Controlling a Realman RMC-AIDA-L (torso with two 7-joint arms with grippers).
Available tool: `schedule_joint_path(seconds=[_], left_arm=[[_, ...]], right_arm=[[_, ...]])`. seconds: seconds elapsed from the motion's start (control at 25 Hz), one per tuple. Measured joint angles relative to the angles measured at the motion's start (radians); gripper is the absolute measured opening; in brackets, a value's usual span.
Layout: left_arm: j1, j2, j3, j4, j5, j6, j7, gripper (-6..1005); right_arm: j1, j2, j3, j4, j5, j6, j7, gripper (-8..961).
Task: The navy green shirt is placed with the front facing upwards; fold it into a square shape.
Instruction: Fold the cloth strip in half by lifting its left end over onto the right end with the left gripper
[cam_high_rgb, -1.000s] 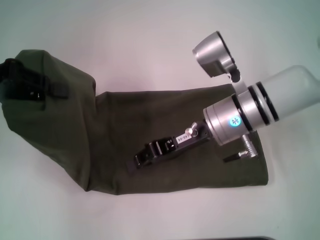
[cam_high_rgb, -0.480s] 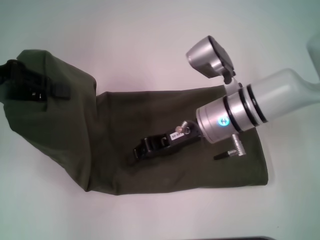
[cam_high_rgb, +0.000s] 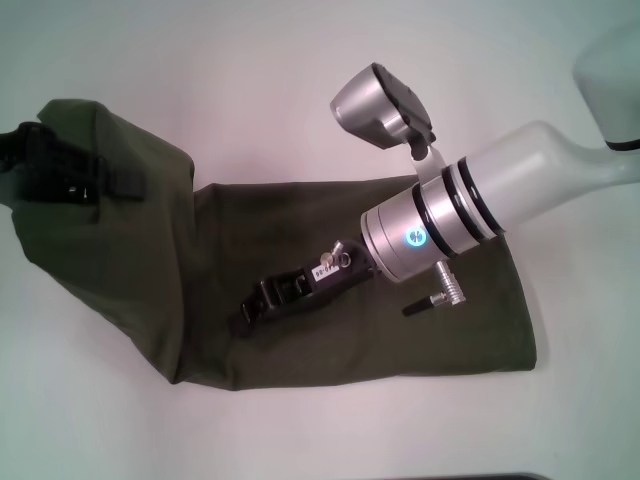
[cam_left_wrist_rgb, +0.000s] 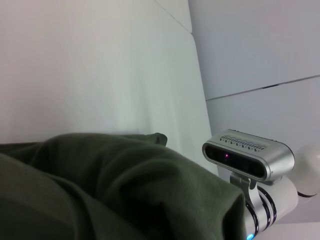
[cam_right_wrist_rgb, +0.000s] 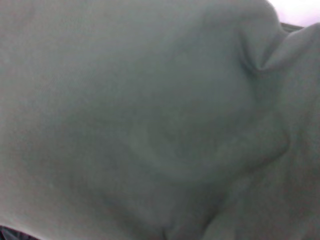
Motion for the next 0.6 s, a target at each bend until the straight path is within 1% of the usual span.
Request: schedule_joint_path(seconds=[0.16, 0.36, 0.48, 0.6], left_arm=[[0.000, -0.002, -0.001, 0.000, 0.000, 0.001, 0.001, 55], [-0.006, -0.006, 0.002, 0.000, 0.000, 0.002, 0.001, 56], [-0.008, -0.007, 0.002, -0.001, 0.000, 0.003, 0.001, 56], [-0.007, -0.007, 0.001, -0.002, 0.000, 0.002, 0.003, 56]], right_arm=[[0.027, 0.000, 0.028, 0.031, -0.060, 0.040, 0.009, 2], [0.040, 0.000, 0.138, 0.059, -0.203, 0.109, 0.043, 2], [0.035, 0.000, 0.210, 0.061, -0.276, 0.122, 0.050, 2], [0.031, -0.001, 0.250, 0.056, -0.312, 0.108, 0.053, 2]])
